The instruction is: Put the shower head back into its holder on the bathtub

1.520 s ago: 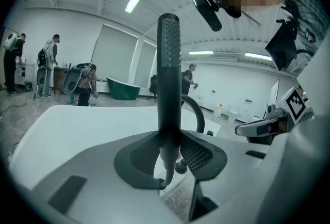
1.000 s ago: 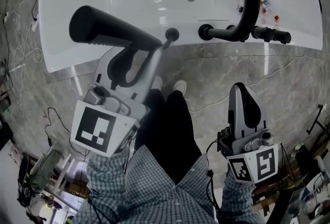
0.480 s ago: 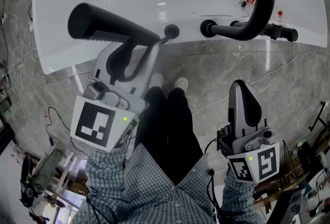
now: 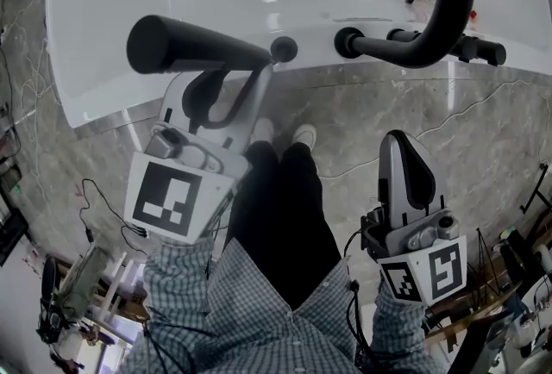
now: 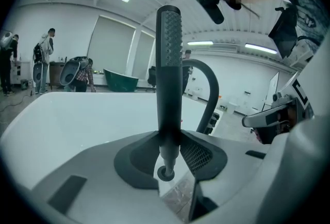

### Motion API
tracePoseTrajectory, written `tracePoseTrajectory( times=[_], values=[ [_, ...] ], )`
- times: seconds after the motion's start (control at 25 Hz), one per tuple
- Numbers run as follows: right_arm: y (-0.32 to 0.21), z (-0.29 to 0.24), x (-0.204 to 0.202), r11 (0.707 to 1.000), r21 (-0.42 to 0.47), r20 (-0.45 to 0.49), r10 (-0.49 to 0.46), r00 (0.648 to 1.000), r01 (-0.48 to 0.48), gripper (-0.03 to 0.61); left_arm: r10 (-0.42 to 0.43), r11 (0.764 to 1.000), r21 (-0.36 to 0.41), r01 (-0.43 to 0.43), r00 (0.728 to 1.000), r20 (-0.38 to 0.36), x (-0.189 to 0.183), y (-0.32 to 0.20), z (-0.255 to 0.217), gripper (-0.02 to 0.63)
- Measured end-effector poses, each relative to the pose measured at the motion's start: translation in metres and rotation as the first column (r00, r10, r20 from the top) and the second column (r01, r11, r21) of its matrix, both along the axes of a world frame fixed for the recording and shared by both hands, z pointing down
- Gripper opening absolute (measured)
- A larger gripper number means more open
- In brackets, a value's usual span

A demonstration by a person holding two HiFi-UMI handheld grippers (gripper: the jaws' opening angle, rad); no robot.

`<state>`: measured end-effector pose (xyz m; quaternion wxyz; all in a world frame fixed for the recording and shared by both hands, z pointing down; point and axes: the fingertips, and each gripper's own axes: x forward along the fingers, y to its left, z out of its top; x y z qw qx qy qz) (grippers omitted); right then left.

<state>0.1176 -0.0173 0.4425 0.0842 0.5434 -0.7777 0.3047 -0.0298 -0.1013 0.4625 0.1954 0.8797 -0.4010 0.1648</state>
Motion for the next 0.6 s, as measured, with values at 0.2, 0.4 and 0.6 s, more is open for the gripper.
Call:
tracePoseTrajectory(
  times=[0.2,0.4,0.6],
  values=[
    [-0.001,0.006,0.005,1.0,-0.009,0.004,0.011,1.0,-0.011,0.018,0.01,1.0,-0.009,-0.01,1.0,0.022,0.007,-0.003,0.016,0.12],
    [0.0,0.012,0.01,1.0,-0.018,0.006,0.024,1.0,-0.023,0.018,0.023,1.0,-0.017,-0.022,0.999,0.045,0.011,-0.004,0.03,0.12],
    [0.0,0.014,0.014,0.999,-0.021,0.01,0.035,0.999,-0.035,0.018,0.031,0.999,-0.019,-0.03,0.998,0.06,0.014,-0.006,0.043,0.12]
  ],
)
